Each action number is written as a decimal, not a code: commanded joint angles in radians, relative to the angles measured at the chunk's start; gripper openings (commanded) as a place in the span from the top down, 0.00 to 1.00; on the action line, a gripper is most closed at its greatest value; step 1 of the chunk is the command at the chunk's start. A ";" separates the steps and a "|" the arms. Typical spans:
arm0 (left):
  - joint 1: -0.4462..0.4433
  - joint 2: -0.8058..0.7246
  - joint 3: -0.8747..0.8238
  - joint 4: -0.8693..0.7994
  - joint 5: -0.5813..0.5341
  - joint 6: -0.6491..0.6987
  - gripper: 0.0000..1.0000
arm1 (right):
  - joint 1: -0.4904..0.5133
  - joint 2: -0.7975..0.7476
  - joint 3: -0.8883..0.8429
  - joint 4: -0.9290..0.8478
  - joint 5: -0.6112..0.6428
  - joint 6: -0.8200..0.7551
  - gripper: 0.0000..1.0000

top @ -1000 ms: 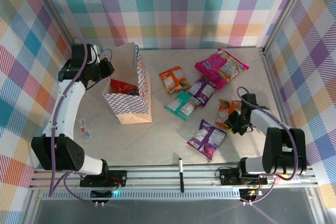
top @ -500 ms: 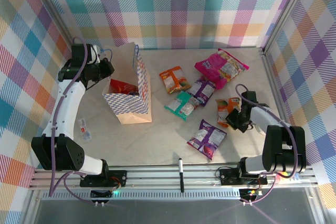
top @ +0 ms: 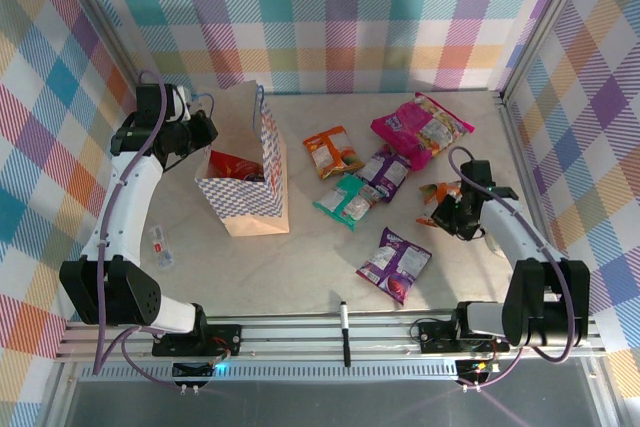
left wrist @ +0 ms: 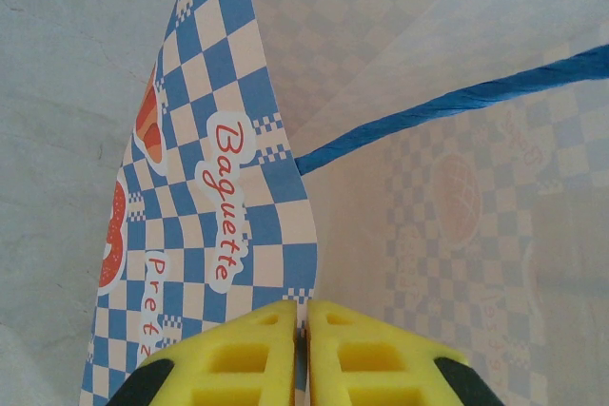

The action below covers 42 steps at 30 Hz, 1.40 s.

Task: Place the snacks into the paper bag

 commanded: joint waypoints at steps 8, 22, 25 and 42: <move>-0.007 -0.019 0.008 -0.057 -0.022 0.010 0.89 | 0.105 -0.050 0.144 -0.105 0.096 -0.057 1.00; -0.007 -0.033 0.008 -0.053 -0.019 0.008 0.89 | 0.250 -0.087 0.350 -0.164 0.153 -0.086 1.00; -0.007 -0.037 0.005 -0.049 -0.013 0.005 0.89 | 0.288 -0.084 0.402 -0.166 0.159 -0.099 1.00; -0.007 -0.047 0.006 -0.043 -0.008 -0.004 0.89 | 0.494 -0.026 0.701 -0.185 0.212 -0.189 1.00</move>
